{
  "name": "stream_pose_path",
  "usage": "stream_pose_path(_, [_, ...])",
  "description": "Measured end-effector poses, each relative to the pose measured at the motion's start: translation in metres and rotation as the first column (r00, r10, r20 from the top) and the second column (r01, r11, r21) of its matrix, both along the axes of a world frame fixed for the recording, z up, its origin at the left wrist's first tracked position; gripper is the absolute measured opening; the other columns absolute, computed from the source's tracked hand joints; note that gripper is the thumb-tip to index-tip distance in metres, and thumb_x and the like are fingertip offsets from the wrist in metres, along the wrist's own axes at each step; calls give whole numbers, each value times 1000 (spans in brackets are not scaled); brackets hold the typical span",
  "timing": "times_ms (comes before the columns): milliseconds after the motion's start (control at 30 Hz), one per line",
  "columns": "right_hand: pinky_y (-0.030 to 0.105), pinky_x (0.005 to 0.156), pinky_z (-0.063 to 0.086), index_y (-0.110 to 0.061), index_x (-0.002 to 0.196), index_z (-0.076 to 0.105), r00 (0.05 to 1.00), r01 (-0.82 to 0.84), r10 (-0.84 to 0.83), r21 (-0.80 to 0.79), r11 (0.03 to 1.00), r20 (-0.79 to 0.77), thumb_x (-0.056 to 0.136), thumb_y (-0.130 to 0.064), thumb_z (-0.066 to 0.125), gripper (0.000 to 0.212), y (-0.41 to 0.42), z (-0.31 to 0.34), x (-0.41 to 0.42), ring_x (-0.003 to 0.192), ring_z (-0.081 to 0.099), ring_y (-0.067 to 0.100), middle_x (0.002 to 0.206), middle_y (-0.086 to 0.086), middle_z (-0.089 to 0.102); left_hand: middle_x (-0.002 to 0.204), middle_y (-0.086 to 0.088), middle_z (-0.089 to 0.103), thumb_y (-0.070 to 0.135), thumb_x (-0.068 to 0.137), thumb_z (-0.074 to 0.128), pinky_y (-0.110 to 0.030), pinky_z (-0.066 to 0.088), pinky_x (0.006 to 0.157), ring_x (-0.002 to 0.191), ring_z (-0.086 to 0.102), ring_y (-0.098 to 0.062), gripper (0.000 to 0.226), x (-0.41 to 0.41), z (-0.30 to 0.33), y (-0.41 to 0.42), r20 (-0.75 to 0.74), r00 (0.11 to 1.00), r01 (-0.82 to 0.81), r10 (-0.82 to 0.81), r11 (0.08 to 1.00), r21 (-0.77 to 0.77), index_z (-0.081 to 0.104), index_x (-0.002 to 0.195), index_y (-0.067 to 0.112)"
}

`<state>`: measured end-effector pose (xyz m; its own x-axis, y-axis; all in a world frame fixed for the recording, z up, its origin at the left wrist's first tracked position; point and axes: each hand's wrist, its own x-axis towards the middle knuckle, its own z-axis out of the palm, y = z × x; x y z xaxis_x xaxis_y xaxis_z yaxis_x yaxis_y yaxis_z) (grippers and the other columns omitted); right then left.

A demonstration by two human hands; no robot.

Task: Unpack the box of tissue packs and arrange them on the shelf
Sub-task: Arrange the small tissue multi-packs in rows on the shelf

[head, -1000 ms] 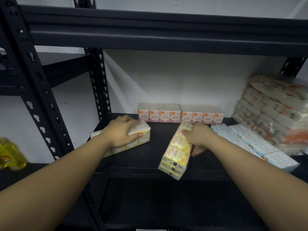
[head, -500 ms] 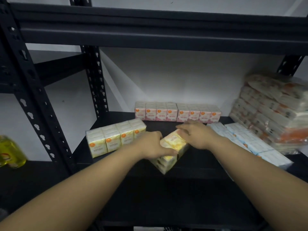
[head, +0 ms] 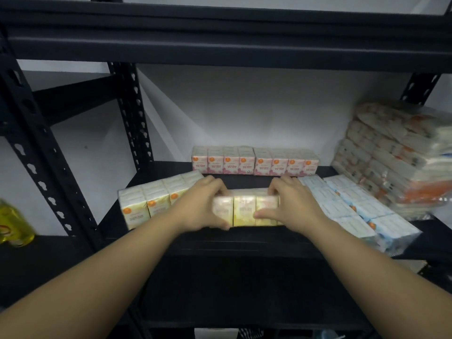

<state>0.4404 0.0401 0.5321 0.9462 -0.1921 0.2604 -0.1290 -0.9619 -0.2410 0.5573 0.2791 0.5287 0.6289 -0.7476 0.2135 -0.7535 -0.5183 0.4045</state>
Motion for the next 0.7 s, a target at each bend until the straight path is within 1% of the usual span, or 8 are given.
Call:
stream_pose_path(67, [36, 85, 42, -34, 96, 48, 999, 42, -40, -48, 998, 37, 60, -77, 79, 64, 6, -15, -11, 98, 42, 13, 103, -14, 45, 114, 21, 44, 63, 59, 88, -24, 44, 87, 106, 45, -3, 65, -7, -10, 7, 0, 999, 50, -50, 999, -13, 53, 109, 40])
stream_pose_path(167, [40, 93, 39, -37, 105, 50, 996, 72, -68, -71, 995, 63, 62, -82, 74, 67, 12, -25, -20, 107, 41, 16, 109, -13, 43, 114, 18, 50, 70, 74, 74, -28, 45, 89, 109, 47, -4, 51, -6, -11, 19, 74, 996, 58, -50, 992, -112, 61, 109, 36])
stream_pose_path(233, [40, 92, 37, -39, 115, 55, 994, 92, -84, -106, 990, 76, 66, -93, 57, 72, 19, -19, -19, 108, 40, 16, 111, -12, 44, 118, 15, 52, 63, 85, 69, -31, 45, 94, 114, 46, -7, 41, 4, -2, 28, 156, 985, -48, 74, 985, -167, 62, 113, 35])
stream_pose_path(300, [40, 89, 43, -36, 125, 60, 990, 117, -108, -95, 989, 95, 76, -95, 40, 79, 31, -8, -12, 110, 46, 17, 116, -8, 50, 127, 7, 53, 59, 87, 68, -36, 45, 98, 123, 45, -15, 46, 23, 7, 41, 213, 948, -212, 237, 968, -132, 61, 125, 33])
stream_pose_path(400, [43, 87, 52, -39, 150, 44, 981, 179, -182, -49, 983, -73, 89, -88, 20, 82, 56, 7, 4, 127, 55, 27, 148, 3, 46, 145, -9, 48, 70, 88, 60, -48, 45, 105, 132, 45, -31, 75, 53, 8, 61, 217, 885, -449, 412, 879, 160, 42, 151, 33])
stream_pose_path(467, [46, 92, 50, -42, 160, 24, 938, 177, -204, -117, 977, -280, 92, -85, 11, 82, 71, 14, 17, 139, 47, 35, 163, 10, 31, 147, -12, 47, 75, 92, 46, -48, 43, 106, 130, 48, -33, 78, 62, -2, 71, 191, 882, -470, 430, 823, 318, 30, 157, 35])
stream_pose_path(533, [50, 100, 47, -41, 163, 16, 891, 162, -212, -153, 975, -401, 93, -82, 6, 82, 81, 21, 27, 145, 39, 38, 168, 14, 21, 144, -11, 50, 75, 95, 37, -47, 41, 104, 126, 50, -32, 76, 63, -11, 77, 216, 891, -452, 400, 829, 328, 26, 159, 35])
stream_pose_path(700, [55, 112, 35, -38, 161, 26, 839, 102, -167, -153, 983, -518, 94, -81, 6, 82, 81, 35, 44, 152, 26, 38, 169, 17, 16, 142, -9, 51, 74, 95, 41, -46, 42, 104, 125, 51, -30, 74, 66, -12, 87, 213, 908, -411, 361, 868, 280, 28, 158, 37])
